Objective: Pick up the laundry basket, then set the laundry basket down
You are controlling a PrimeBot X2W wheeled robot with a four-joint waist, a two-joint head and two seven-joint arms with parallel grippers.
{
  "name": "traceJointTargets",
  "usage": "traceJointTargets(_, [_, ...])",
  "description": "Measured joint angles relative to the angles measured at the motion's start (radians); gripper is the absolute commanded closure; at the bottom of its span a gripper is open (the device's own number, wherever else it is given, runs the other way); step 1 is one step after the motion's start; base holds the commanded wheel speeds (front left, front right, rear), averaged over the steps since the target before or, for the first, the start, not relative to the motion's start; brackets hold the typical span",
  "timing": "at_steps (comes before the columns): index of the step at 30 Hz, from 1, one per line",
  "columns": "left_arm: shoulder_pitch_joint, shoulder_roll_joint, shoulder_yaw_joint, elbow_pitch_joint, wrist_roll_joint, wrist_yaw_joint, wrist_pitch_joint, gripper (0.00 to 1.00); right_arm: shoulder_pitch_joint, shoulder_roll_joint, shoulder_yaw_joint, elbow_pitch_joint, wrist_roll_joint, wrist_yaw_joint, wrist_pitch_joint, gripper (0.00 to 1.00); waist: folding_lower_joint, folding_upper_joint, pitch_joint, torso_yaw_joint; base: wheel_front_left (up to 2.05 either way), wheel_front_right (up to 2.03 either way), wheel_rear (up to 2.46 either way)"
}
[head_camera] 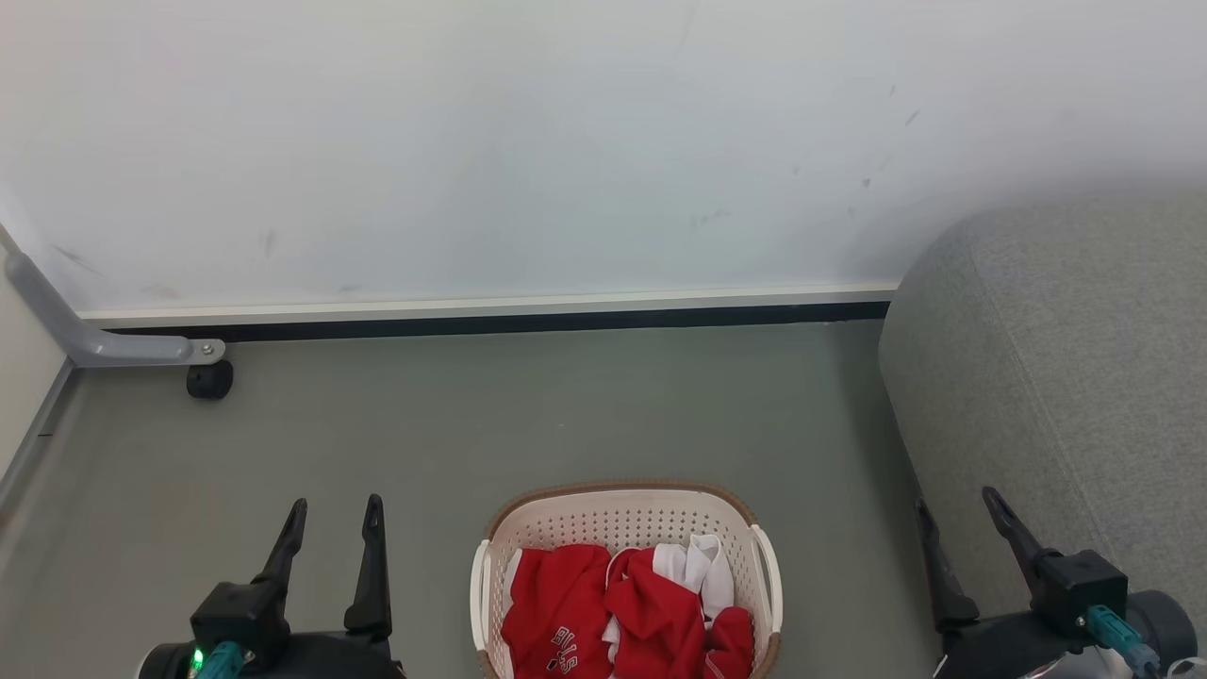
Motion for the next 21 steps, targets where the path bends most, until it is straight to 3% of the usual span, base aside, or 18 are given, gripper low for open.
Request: traceJointTargets(21, [0.000,-0.006,0.004,0.028,0.000,0.003,0.001,0.00,0.000,0.003,-0.006,0.013,0.000,0.001,0.000,0.00,0.0000,0.0000,0.001,0.000,0.00,0.00,0.00])
